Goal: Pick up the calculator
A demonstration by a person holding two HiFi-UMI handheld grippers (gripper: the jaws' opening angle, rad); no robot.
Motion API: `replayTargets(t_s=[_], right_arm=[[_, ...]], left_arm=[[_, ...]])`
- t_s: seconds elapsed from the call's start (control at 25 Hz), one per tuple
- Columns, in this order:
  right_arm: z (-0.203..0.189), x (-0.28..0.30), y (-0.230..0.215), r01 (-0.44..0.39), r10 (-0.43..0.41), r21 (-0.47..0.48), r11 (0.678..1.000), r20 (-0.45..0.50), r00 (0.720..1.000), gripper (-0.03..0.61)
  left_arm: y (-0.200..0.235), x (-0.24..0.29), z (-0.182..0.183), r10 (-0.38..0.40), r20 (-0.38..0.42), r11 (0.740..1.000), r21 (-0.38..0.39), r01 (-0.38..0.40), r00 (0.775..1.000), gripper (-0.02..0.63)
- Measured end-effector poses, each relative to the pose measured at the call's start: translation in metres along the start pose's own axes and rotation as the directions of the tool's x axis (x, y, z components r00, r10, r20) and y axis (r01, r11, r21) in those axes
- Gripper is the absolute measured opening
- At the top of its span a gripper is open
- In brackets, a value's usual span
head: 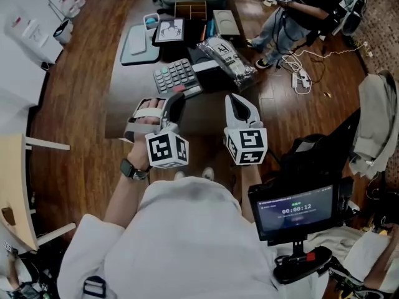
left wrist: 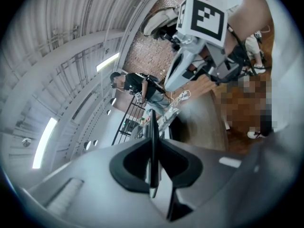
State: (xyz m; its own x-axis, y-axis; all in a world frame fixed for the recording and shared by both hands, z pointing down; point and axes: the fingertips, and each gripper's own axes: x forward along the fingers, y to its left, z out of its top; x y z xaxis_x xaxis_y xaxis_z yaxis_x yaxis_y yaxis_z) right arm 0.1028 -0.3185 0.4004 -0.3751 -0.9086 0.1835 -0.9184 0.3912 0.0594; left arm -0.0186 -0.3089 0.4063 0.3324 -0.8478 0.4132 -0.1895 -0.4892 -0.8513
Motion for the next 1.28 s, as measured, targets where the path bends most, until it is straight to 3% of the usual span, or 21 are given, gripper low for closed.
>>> replayTargets(t_s=[0.48,1.16,1.28], right_arm=[[0.012,-0.008,0.009,0.018,-0.018,-0.006,1.0,0.019,1.0,0.002],[0.007,-0.03,0.061,0.092,-0.091,0.025,0.995,-0.026,0.996,0.002],[0.011,-0.038,0.064,0.101,-0.1,0.041,0.994,-0.007,0.995,0.002]], left_arm=[[-0.003,-0.006,-0.014,0.025,-0.001,1.0,0.016,-0.025,1.0,0.052],[-0.026,-0.034,-0.052,-0.051,0.077,0.998,0.033,0.049,0.996,0.052],[-0.024,-0.036,-0.057,-0.048,0.08,0.999,0.001,0.048,0.996,0.052]])
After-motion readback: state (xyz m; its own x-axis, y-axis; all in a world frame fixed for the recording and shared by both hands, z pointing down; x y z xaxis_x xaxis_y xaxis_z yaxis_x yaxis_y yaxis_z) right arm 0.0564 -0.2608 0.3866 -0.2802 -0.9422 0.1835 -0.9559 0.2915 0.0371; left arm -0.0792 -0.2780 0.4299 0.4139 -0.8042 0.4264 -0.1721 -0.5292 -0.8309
